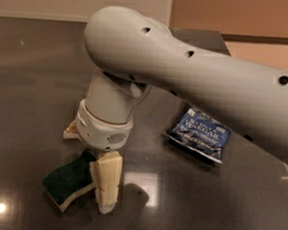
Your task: Move sponge near rxbar blueberry
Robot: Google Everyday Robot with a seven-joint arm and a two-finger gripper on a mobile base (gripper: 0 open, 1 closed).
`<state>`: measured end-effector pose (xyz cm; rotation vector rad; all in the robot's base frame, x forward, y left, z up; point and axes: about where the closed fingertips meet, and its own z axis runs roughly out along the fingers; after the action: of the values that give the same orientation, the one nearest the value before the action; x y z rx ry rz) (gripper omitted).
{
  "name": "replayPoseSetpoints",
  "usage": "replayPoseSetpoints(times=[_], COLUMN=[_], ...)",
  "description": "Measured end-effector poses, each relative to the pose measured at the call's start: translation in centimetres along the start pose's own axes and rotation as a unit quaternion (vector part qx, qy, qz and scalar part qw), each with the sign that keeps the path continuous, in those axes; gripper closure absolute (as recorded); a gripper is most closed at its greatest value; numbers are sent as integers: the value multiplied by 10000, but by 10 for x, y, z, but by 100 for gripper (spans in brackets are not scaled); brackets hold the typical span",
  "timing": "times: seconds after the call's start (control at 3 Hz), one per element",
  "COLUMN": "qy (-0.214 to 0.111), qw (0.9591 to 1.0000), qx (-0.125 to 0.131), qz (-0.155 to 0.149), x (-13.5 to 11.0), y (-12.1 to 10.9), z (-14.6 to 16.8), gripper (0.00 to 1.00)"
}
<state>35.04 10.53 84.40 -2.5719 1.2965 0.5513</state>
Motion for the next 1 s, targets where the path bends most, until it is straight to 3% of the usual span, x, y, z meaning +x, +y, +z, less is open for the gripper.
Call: replayPoseSetpoints(times=[0.33,1.0], qy=[79,235], qw=[9998,9990], qx=[-158,-381], qz=[-27,72], x=[-2,3], y=[-2,-7], z=[8,17], gripper=[0,41])
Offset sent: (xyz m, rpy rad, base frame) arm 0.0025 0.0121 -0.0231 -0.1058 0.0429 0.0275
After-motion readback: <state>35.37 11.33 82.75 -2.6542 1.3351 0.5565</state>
